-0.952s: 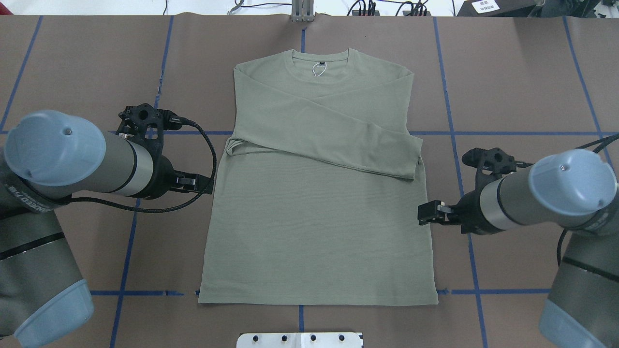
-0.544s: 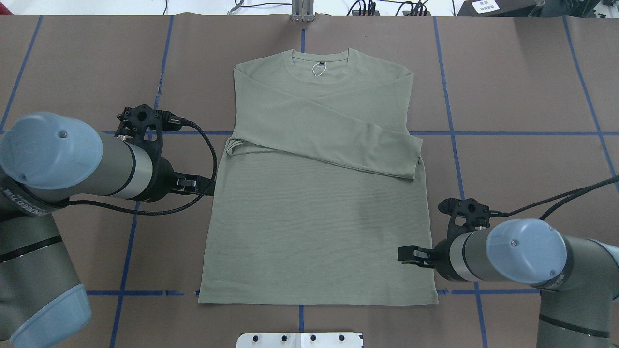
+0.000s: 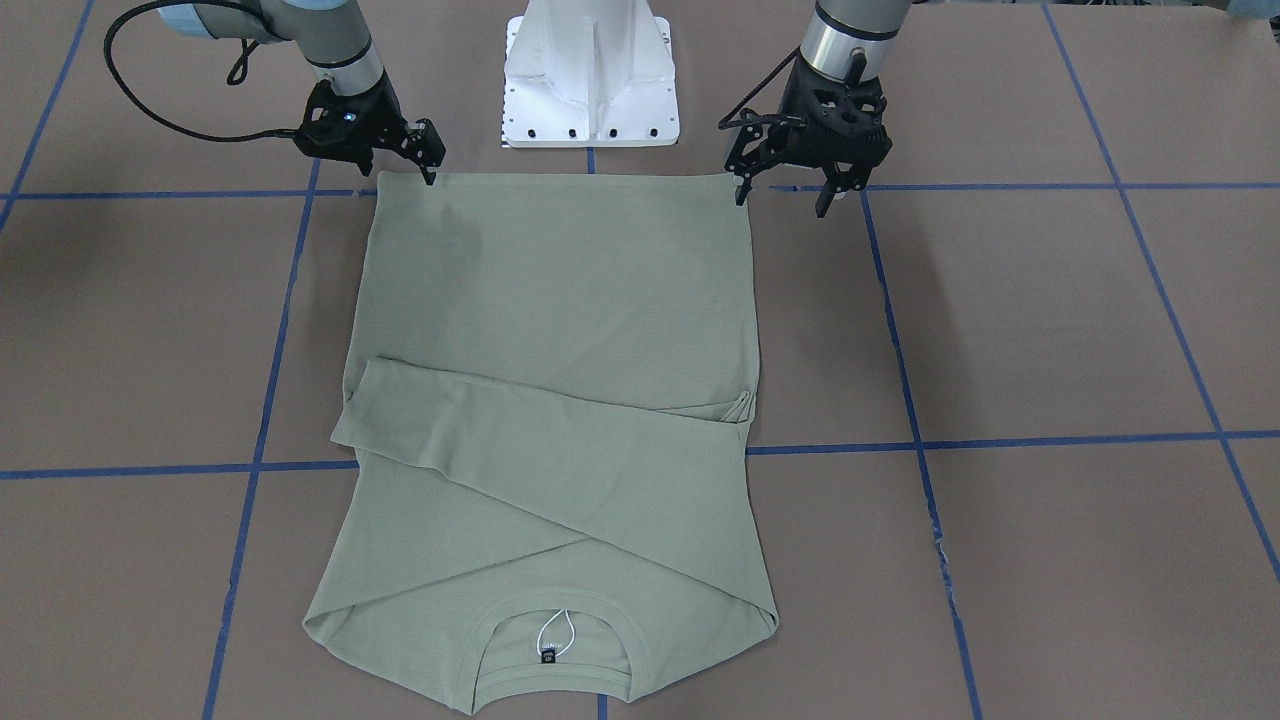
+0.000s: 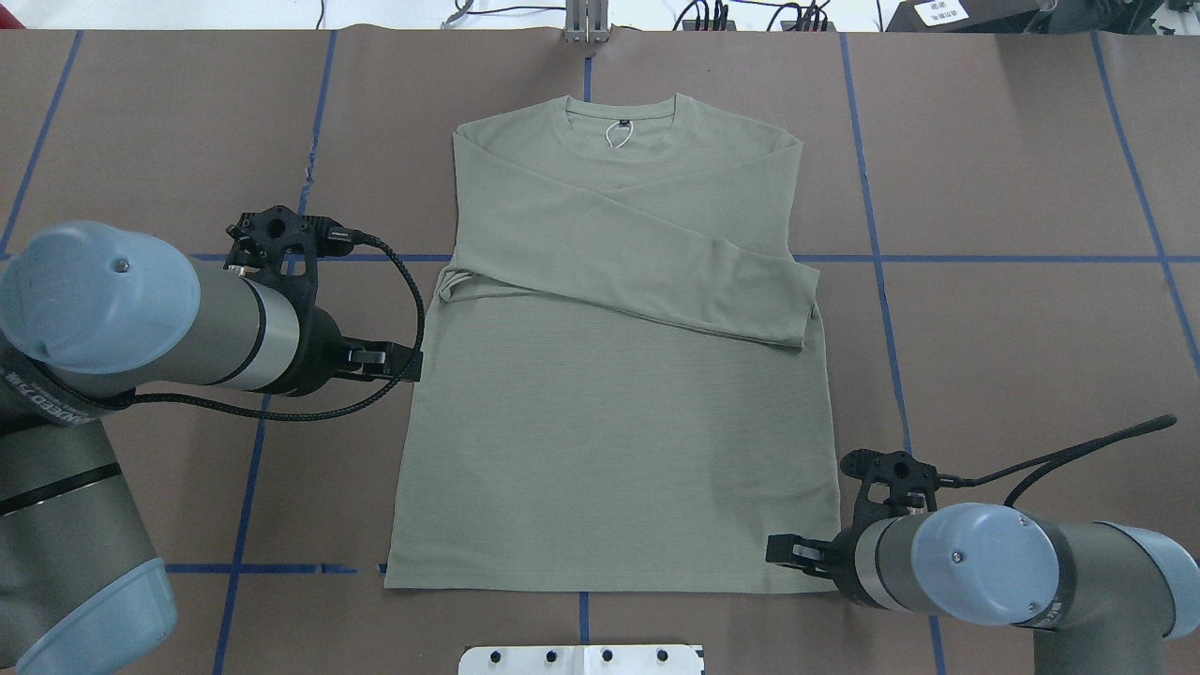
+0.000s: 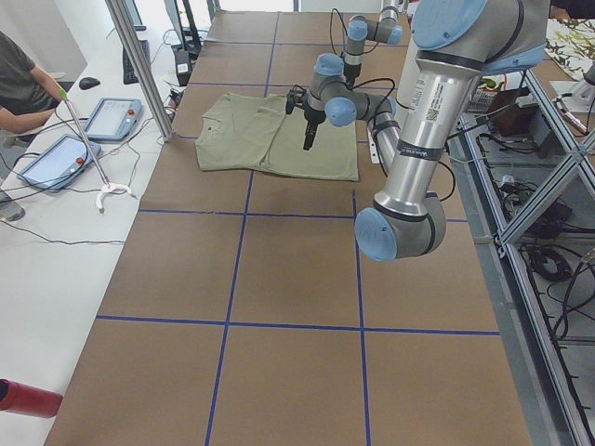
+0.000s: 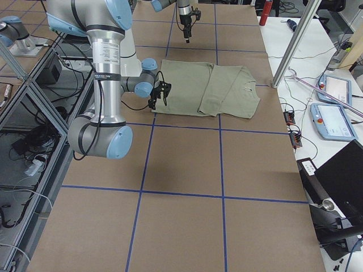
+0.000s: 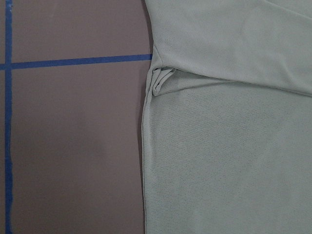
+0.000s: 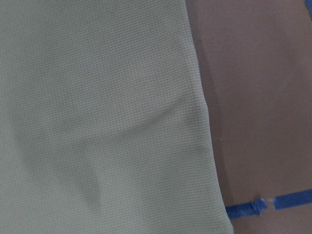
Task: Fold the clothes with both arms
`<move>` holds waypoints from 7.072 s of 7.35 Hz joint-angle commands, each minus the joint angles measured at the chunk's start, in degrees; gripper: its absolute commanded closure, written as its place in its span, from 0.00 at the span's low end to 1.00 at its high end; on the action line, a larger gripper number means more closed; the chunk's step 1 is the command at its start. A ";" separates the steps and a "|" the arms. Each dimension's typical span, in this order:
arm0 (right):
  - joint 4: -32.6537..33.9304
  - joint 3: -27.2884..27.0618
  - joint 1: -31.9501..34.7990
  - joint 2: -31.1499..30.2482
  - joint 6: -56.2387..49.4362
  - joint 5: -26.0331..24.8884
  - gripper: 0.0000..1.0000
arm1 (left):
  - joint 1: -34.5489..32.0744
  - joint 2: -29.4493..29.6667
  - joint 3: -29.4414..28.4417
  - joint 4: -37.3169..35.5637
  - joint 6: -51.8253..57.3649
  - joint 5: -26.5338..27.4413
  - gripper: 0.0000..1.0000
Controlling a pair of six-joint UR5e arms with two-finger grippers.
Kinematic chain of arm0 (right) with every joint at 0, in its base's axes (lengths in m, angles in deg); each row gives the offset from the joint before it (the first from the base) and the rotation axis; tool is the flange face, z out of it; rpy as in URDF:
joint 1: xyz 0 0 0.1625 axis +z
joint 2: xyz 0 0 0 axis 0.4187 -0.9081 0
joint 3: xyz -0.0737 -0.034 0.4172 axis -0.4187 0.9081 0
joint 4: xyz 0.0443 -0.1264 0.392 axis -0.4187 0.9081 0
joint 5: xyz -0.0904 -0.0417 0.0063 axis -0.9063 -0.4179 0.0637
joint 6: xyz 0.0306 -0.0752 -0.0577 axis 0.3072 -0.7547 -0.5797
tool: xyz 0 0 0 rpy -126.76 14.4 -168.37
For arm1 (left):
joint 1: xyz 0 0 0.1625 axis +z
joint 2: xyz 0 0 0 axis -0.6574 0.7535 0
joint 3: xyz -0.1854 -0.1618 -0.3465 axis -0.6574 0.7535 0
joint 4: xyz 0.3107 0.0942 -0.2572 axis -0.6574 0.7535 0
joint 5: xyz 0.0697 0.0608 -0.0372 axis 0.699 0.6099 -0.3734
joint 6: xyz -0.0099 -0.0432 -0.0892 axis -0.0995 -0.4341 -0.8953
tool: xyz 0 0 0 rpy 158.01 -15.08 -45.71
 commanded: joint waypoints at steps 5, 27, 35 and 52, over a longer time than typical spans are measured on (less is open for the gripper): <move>0.00 1.04 -0.79 -2.58 1.14 0.30 0.00 | 0.05 0.16 2.61 -2.10 -0.06 -0.04 0.01; 0.00 -3.61 4.03 -1.96 1.32 2.40 1.00 | 7.47 -1.93 2.44 -4.56 -15.63 0.66 0.01; 0.00 -5.55 7.56 -1.00 1.15 4.25 1.00 | 18.50 -1.69 -7.06 -3.94 -29.40 4.27 0.11; 0.00 -5.55 10.37 -1.00 1.15 6.10 1.00 | 21.49 -5.82 -10.48 9.68 -33.10 4.80 0.36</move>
